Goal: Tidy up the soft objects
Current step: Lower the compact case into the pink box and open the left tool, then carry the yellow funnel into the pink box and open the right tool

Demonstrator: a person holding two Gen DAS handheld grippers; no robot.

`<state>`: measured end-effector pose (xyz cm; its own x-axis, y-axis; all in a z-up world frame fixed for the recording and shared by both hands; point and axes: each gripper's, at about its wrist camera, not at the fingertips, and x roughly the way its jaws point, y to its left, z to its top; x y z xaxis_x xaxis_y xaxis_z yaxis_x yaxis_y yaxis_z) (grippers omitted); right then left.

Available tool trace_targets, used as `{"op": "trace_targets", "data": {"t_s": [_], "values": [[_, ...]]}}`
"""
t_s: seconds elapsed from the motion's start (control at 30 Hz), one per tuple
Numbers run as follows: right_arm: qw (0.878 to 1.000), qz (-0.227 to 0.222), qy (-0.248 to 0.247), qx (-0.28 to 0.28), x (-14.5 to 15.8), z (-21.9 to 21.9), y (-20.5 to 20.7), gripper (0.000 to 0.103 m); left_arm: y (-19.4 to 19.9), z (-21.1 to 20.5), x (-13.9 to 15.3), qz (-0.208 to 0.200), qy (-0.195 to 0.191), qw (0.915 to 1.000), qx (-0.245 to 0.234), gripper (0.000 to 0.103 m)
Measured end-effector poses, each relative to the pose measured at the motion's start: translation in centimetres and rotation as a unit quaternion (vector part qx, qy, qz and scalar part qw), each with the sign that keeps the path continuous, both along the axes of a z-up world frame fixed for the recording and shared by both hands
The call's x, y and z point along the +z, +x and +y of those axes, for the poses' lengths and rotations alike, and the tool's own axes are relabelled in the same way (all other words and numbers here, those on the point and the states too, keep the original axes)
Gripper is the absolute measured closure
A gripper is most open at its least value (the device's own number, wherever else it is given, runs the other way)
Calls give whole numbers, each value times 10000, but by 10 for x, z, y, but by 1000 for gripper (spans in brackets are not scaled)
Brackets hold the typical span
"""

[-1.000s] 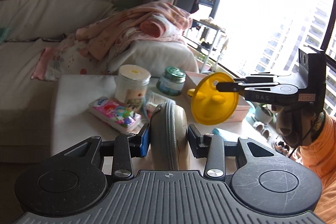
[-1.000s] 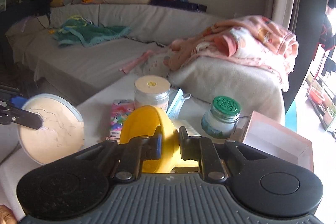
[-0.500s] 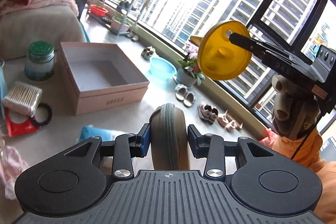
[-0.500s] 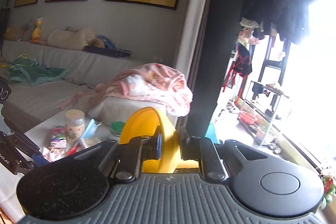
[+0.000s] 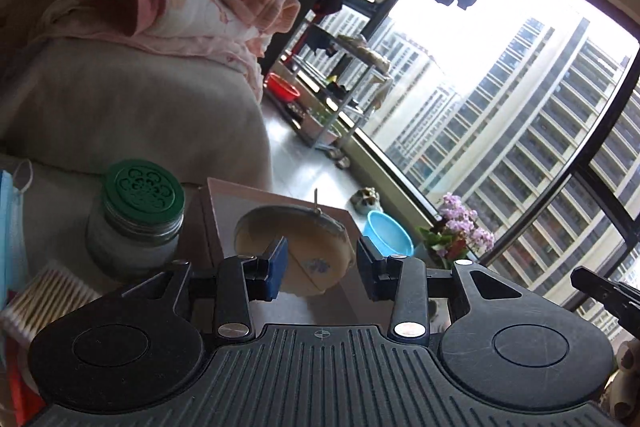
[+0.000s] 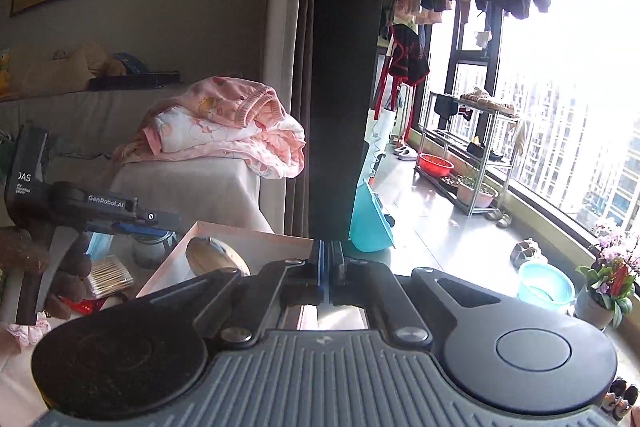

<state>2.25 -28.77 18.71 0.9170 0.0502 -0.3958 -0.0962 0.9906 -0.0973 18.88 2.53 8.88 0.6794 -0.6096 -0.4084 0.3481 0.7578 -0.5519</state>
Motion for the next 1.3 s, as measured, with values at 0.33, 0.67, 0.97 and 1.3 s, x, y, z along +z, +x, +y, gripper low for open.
{"op": "trace_targets", "data": {"t_s": [0.33, 0.67, 0.97, 1.3], "values": [[9876, 1344, 785, 218, -93, -38, 18, 97, -94, 38, -4, -253, 43, 9992, -315, 61], [9709, 1588, 1694, 585, -155, -43, -44, 81, -116, 13, 1, -360, 198, 9960, -798, 61], [9923, 694, 840, 594, -95, -33, -95, 50, -128, 15, 1, -389, 123, 9960, -794, 61], [9832, 1468, 488, 968, -104, -25, -180, 41, -155, 15, -9, -343, 495, 9936, -954, 61]]}}
